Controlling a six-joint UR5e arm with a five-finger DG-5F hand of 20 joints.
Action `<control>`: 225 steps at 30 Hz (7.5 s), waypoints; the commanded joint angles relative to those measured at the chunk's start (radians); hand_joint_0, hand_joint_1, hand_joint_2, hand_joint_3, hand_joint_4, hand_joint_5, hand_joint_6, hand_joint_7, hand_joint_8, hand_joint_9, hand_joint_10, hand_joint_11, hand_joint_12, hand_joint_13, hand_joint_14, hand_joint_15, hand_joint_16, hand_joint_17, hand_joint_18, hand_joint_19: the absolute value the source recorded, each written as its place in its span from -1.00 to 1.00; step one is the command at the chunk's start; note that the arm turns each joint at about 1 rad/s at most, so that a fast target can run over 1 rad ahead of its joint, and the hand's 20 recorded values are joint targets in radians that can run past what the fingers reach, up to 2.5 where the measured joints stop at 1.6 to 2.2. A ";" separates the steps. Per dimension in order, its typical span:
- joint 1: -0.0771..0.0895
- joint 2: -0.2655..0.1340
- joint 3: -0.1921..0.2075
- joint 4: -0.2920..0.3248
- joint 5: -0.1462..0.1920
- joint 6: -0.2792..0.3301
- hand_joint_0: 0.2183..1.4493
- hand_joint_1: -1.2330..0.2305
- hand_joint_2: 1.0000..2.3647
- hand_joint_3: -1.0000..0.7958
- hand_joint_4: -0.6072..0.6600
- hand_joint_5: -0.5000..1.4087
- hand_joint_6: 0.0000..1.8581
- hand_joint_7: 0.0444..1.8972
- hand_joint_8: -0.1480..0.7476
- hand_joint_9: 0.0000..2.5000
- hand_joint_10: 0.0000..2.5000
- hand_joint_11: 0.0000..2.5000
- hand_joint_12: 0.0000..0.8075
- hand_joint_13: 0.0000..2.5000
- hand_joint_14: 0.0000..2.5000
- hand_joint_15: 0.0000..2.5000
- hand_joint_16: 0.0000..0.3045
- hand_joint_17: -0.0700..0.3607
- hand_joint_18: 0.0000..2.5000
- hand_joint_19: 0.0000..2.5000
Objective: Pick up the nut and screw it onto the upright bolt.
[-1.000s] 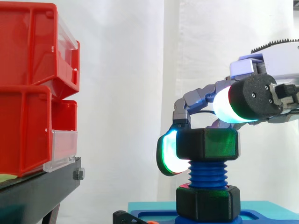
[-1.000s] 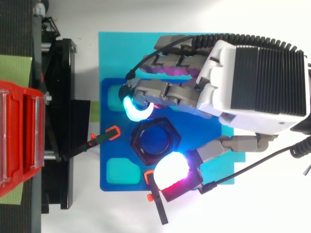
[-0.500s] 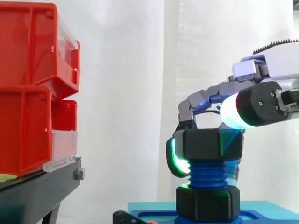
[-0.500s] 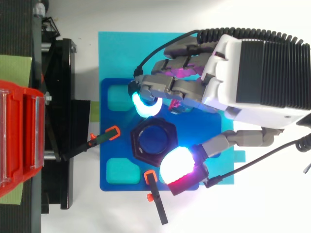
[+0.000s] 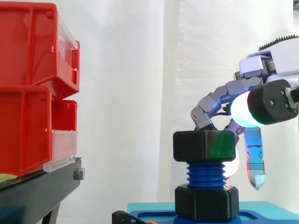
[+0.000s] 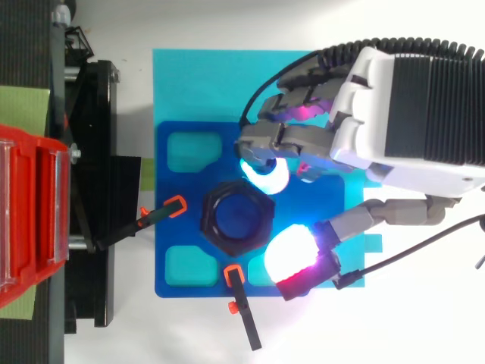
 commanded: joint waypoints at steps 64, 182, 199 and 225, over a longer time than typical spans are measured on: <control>-0.008 -0.037 -0.019 0.163 -0.046 0.092 -0.69 0.57 -1.00 -0.44 0.20 -0.63 -0.46 -0.22 -0.11 -0.76 -1.00 -1.00 0.00 -1.00 -1.00 -1.00 -0.58 0.00 -1.00 -0.97; -0.036 -0.035 0.007 0.143 -0.120 0.077 -0.70 0.32 -1.00 -0.44 0.14 -0.70 -0.46 -0.37 -0.16 -0.71 -1.00 -1.00 -0.05 -0.96 -1.00 -1.00 -0.59 -0.03 -1.00 -1.00; -0.016 -0.035 -0.007 0.030 -0.117 0.069 -0.63 0.03 -1.00 -0.44 0.21 -0.68 -0.46 -0.23 -0.12 -0.62 -1.00 -1.00 -0.11 -0.86 -1.00 -1.00 -0.62 -0.07 -1.00 -1.00; -0.020 -0.034 0.003 0.033 -0.124 0.071 -0.68 0.41 -1.00 -0.44 0.36 -0.54 -0.46 0.07 -0.04 -0.40 -1.00 -0.96 -0.07 -0.70 -1.00 -1.00 -0.63 -0.08 -0.98 -1.00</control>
